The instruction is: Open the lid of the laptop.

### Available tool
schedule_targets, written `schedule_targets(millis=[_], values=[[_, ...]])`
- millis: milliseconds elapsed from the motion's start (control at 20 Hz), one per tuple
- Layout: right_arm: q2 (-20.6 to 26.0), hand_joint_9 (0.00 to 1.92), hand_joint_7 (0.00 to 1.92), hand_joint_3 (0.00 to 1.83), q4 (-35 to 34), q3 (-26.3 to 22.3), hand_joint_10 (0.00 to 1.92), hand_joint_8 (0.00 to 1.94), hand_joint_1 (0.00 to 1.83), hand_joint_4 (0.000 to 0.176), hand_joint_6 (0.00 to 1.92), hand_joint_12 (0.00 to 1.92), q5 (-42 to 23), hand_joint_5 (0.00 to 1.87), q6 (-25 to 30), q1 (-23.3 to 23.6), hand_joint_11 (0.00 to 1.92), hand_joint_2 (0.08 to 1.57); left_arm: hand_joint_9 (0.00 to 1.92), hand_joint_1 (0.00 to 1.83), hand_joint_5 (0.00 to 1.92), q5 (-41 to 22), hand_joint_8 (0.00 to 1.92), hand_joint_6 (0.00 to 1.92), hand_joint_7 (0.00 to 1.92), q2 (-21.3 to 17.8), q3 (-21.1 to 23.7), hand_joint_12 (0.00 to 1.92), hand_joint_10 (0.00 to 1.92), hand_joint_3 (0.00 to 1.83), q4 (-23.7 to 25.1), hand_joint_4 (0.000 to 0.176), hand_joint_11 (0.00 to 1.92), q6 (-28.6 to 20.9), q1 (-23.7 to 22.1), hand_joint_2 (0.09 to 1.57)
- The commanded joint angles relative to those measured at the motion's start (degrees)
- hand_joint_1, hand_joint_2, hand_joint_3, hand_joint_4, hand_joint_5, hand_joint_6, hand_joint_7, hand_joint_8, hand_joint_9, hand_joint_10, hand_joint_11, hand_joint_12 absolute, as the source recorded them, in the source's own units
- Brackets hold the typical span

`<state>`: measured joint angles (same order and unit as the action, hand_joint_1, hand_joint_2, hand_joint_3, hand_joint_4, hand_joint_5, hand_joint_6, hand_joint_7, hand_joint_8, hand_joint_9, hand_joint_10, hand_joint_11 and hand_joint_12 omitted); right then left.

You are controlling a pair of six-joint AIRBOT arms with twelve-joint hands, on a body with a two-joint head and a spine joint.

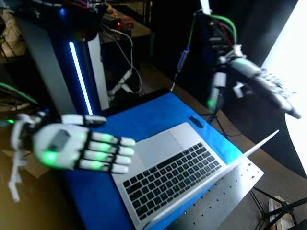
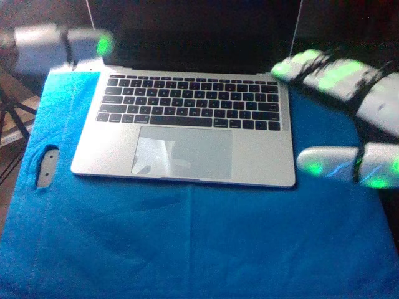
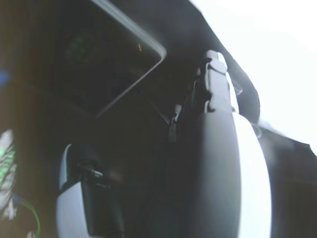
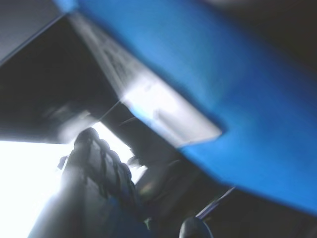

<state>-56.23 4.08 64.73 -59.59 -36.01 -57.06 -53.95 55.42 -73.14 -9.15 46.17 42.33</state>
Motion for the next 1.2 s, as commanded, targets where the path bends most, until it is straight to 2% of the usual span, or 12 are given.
schedule_targets(millis=[0,50,100,150,200,250,300,350,450,600,1000,1150], values=[[0.7,0.0,0.0,0.0,-4.0,-0.5,0.0,0.0,0.0,0.006,0.0,0.0,-13.2,0.0,-0.2,-0.4,0.0,1.1,0.0,0.6,0.0,-13.3,0.0,0.0,0.0,-1.1,1.0,0.0,0.0,0.0,-1.4,0.084,0.0,-0.8,1.0,0.98],[1.5,0.0,0.0,0.0,-8.2,-1.5,0.0,0.0,0.0,0.032,0.0,0.0,-18.5,0.0,-1.4,-2.5,0.0,1.08,0.0,0.69,0.0,-17.4,0.0,0.0,0.0,-1.8,3.4,0.0,0.0,0.0,-2.1,0.04,0.0,-0.9,4.3,0.99],[2.0,0.0,0.0,0.0,-10.5,-2.1,0.0,0.0,0.21,0.006,0.0,0.0,-21.4,0.0,-2.3,-3.8,0.0,1.11,0.0,0.62,0.01,-19.3,0.0,0.0,0.0,-2.0,4.6,0.0,0.0,0.0,-2.3,0.148,0.0,-1.2,6.1,0.97],[2.5,0.0,0.0,0.0,-13.6,-2.9,0.0,0.0,0.34,0.0,0.0,0.0,-25.9,0.0,-2.6,-5.7,0.0,1.11,0.0,0.63,0.02,-22.6,0.0,0.01,0.0,-2.0,5.6,0.0,0.0,0.0,-2.3,0.128,0.0,-3.2,9.2,0.97],[2.8,0.0,0.0,0.0,-16.4,-3.4,0.0,0.0,0.4,0.0,0.0,0.0,-30.3,0.0,-2.6,-7.5,0.0,1.07,0.0,0.66,0.02,-24.7,0.01,0.01,0.03,-1.9,5.8,0.0,0.0,0.02,-2.2,0.013,0.0,-6.8,11.9,1.03],[3.2,0.0,0.0,0.0,-18.0,-3.8,0.0,0.0,0.4,0.0,0.0,0.0,-33.0,0.0,-2.6,-8.7,0.0,1.01,0.0,0.63,0.02,-26.6,0.01,0.0,0.03,-1.9,5.9,0.0,0.0,0.02,-2.3,0.0,0.0,-9.9,14.2,1.05],[3.4,0.0,0.0,0.0,-19.1,-4.1,0.0,0.0,0.43,0.024,0.0,0.0,-35.2,0.0,-2.6,-9.4,0.0,0.99,0.0,0.55,0.0,-28.8,0.01,0.0,0.04,-1.8,6.5,0.0,0.0,0.02,-3.1,0.0,0.0,-11.6,16.7,1.05],[3.5,0.0,0.0,0.0,-20.0,-4.5,0.0,0.0,0.39,0.0,0.0,0.01,-37.3,0.0,-2.6,-10.1,0.01,0.98,0.01,0.35,0.0,-32.0,0.0,0.0,0.03,-1.9,7.7,0.0,0.0,0.03,-4.5,0.0,0.01,-12.3,19.4,1.1],[4.0,0.01,0.01,0.0,-20.4,-5.3,0.0,0.0,0.53,0.0,0.0,0.02,-39.9,0.0,-2.6,-10.5,0.04,0.87,0.0,0.26,0.04,-38.0,0.0,0.01,0.0,-2.3,10.1,0.01,0.0,0.01,-6.4,0.0,0.0,-13.3,24.2,1.15],[4.8,0.0,0.0,0.02,-20.6,-6.6,0.0,0.0,0.57,0.0,0.0,0.01,-41.4,0.0,-2.6,-10.9,0.02,0.98,0.0,0.24,0.0,-45.2,0.0,0.0,0.0,-3.3,13.4,0.0,0.0,0.02,-9.5,0.0,0.0,-14.4,30.1,1.21],[5.6,0.0,0.0,0.02,-19.8,-7.6,0.0,0.0,0.54,0.0,0.0,0.0,-41.4,0.0,-3.1,-10.9,0.0,1.05,0.0,0.02,0.01,-45.3,0.0,0.0,0.0,-5.3,14.2,0.0,0.0,0.02,-9.5,0.0,0.0,-13.7,30.4,1.38],[6.4,0.0,0.03,0.0,-17.3,-8.3,0.0,0.01,0.54,0.0,0.01,0.0,-41.4,0.07,-5.4,-10.7,0.0,1.05,0.0,0.03,0.0,-45.3,0.0,0.0,0.0,-7.2,15.1,0.0,0.0,0.0,-8.8,0.0,0.0,-12.7,30.1,1.32]])
